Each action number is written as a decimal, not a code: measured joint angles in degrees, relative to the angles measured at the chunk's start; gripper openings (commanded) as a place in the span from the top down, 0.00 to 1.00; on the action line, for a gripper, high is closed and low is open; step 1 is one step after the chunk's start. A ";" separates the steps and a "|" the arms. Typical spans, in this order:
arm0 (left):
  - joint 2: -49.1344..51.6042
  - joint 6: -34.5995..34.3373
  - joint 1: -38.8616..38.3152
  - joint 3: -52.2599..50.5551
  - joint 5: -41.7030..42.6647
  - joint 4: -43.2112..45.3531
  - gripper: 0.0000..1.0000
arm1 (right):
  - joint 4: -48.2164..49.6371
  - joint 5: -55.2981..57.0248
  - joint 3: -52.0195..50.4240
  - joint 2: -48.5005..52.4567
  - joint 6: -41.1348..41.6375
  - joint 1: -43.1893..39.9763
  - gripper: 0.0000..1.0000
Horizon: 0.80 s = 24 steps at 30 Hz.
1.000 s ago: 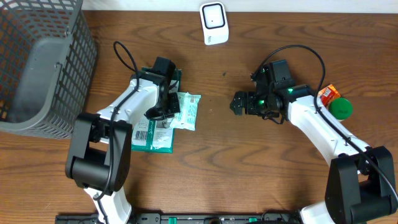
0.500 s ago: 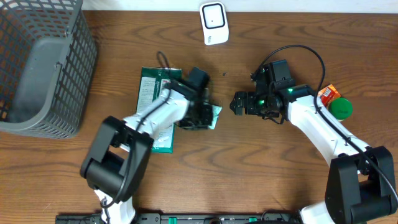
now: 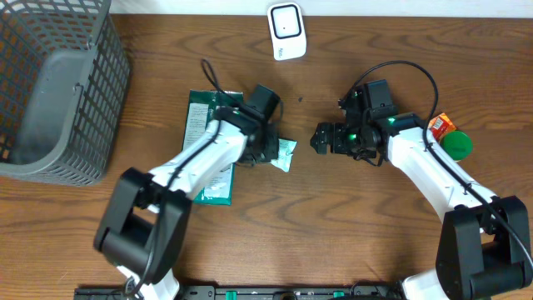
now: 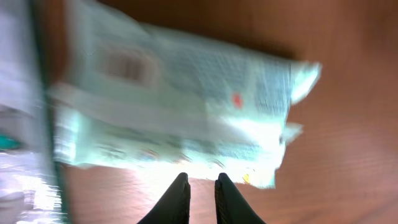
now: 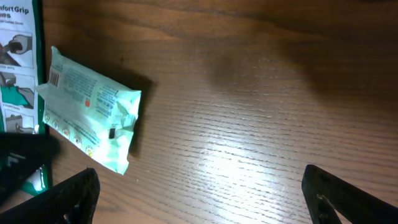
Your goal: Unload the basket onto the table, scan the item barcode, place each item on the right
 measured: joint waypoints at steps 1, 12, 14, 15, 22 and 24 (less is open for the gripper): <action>-0.83 0.00 0.66 0.02 -0.83 0.39 0.83 | 0.00 0.02 0.00 0.00 0.00 -0.02 0.01; 1.03 -0.55 1.03 0.09 -3.91 2.75 0.83 | 0.02 -0.02 0.00 0.00 0.00 -0.04 0.01; 2.54 -1.05 -0.13 0.07 -3.82 2.78 0.83 | 0.02 -0.02 0.00 0.00 0.00 -0.04 0.01; 3.10 -1.25 -0.68 0.09 -3.82 2.78 0.83 | 0.02 -0.02 0.00 0.00 0.00 -0.04 0.01; 4.92 -1.64 -5.88 0.07 -3.69 4.07 0.83 | 0.02 -0.02 0.00 0.00 0.00 -0.04 0.01; 4.92 -1.70 -6.80 0.07 -3.69 4.31 0.83 | 0.02 -0.02 0.00 0.00 0.00 -0.04 0.01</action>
